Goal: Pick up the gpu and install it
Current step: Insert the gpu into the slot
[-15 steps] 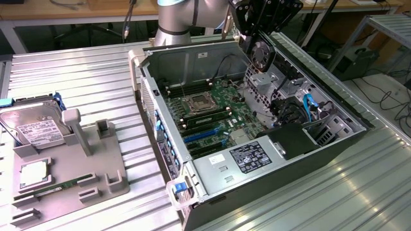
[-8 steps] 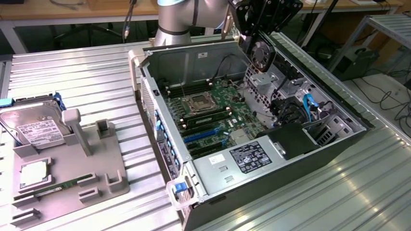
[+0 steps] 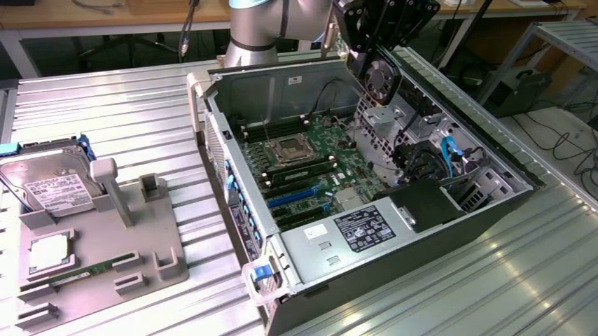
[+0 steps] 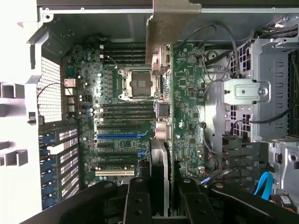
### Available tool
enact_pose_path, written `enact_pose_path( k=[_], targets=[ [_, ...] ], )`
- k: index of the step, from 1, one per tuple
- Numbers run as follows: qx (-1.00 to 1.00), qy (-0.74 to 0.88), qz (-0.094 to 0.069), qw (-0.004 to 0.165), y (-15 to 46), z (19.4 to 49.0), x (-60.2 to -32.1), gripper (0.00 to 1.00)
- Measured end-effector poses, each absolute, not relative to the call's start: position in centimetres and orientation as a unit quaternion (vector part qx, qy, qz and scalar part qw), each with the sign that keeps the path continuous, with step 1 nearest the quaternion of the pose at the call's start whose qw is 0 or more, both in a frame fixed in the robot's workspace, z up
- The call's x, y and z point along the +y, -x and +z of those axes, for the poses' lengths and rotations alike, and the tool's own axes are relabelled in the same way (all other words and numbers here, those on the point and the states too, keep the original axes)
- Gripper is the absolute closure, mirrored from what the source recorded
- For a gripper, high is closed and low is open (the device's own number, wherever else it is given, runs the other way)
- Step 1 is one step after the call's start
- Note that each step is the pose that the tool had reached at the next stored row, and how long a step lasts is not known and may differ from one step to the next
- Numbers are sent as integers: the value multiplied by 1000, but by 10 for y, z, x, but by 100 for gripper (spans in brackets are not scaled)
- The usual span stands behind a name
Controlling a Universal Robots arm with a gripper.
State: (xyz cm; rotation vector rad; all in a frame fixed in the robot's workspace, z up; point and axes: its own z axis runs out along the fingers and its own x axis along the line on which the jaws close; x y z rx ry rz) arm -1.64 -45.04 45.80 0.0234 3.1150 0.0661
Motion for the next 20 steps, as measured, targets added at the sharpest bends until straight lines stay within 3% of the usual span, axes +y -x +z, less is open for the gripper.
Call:
enact_pose_path(
  k=[20],
  targets=[
    [1000,15,22,12,16,458,-451,72]
  ],
)
